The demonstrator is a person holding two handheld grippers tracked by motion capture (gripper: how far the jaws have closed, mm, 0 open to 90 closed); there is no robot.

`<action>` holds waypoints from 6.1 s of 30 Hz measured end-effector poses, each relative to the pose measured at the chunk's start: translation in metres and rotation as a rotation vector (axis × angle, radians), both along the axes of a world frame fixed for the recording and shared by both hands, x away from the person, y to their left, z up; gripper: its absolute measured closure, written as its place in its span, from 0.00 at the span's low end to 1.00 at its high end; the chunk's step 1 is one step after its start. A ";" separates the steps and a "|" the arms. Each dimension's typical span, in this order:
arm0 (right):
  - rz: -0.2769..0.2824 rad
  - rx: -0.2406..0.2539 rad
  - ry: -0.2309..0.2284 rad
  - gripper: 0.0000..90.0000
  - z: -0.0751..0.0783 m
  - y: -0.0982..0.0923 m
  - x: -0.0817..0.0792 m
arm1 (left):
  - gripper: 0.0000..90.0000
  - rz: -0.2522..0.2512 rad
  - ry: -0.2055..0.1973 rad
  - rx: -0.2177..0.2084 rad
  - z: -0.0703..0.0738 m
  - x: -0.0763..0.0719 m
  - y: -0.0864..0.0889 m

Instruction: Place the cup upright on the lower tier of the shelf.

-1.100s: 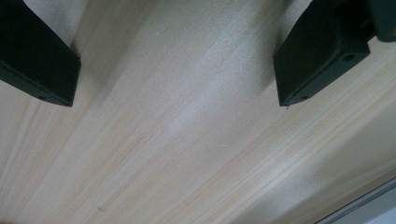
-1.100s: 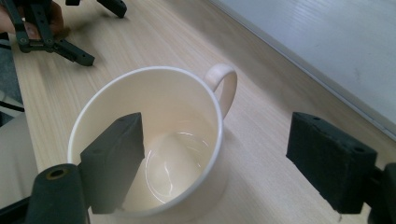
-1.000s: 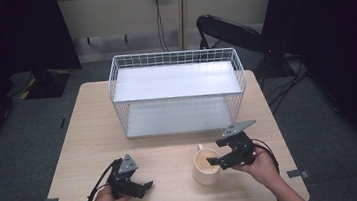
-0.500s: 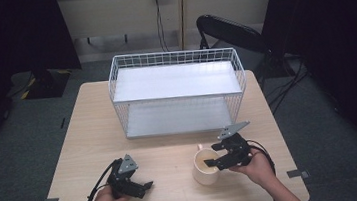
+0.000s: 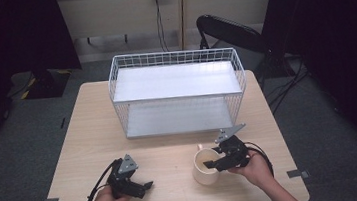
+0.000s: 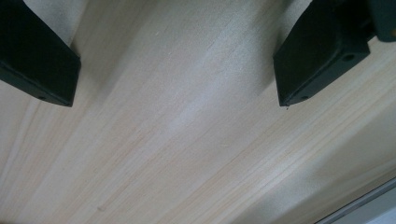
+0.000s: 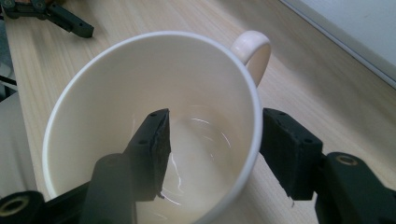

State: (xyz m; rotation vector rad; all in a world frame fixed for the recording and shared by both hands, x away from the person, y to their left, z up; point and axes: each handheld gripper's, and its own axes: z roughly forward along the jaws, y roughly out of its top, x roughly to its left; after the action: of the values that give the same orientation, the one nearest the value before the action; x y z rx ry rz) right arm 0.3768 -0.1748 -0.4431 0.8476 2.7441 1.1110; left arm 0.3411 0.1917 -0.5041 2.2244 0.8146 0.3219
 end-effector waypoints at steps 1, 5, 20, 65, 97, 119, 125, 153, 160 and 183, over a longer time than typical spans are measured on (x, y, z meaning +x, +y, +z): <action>0.000 0.000 0.000 0.49 0.000 0.000 0.000 | 0.00 0.000 0.000 0.000 0.000 0.000 0.000; 0.004 -0.013 -0.002 0.54 -0.001 0.002 0.000 | 0.00 0.000 0.000 0.000 0.000 0.000 0.000; 0.004 -0.063 -0.005 0.80 0.001 0.005 0.001 | 0.00 0.000 0.000 0.000 0.000 0.000 0.000; -0.227 -0.015 -0.078 0.93 0.012 -0.001 0.028 | 0.00 0.000 0.000 0.000 0.000 0.000 0.000; -0.338 -0.039 -0.152 0.93 0.024 0.021 0.055 | 0.00 -0.001 0.000 0.000 0.000 0.000 0.000; -0.484 -0.013 -0.258 0.93 0.024 0.023 0.069 | 0.00 0.000 0.000 0.000 0.000 0.000 0.000; -0.510 -0.022 -0.284 0.93 0.017 0.025 0.072 | 0.00 0.000 0.000 0.000 0.000 0.000 0.000; -0.608 -0.035 -0.362 0.93 0.006 0.026 0.086 | 0.00 0.000 0.000 0.000 0.000 0.000 0.000; -0.616 -0.042 -0.392 0.92 0.004 0.031 0.088 | 0.00 0.000 0.000 -0.001 0.000 0.000 0.000; -0.668 -0.019 -0.414 0.90 0.001 0.039 0.097 | 0.00 0.000 0.000 -0.001 0.000 0.000 0.000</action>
State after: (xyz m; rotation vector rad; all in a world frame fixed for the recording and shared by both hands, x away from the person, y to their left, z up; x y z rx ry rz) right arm 0.4735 -0.1361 -0.4422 1.2322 1.9119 0.9688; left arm 0.3411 0.1917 -0.5041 2.2239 0.8150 0.3214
